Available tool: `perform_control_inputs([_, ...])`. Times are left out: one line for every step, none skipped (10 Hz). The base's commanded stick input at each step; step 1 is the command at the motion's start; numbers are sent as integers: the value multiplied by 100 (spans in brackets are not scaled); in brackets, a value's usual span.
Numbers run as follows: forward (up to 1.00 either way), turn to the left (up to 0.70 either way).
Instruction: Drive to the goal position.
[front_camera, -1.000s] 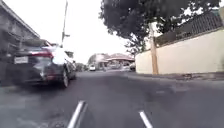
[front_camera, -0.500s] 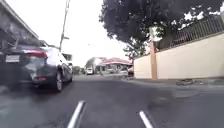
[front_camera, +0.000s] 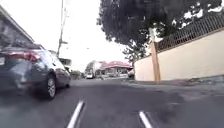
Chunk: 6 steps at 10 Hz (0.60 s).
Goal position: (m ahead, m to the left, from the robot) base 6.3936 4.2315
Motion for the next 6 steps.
perform_control_inputs([100,0])
perform_control_inputs([100,0])
perform_control_inputs([100,0])
perform_control_inputs([100,0])
perform_control_inputs([100,0])
perform_control_inputs([100,0])
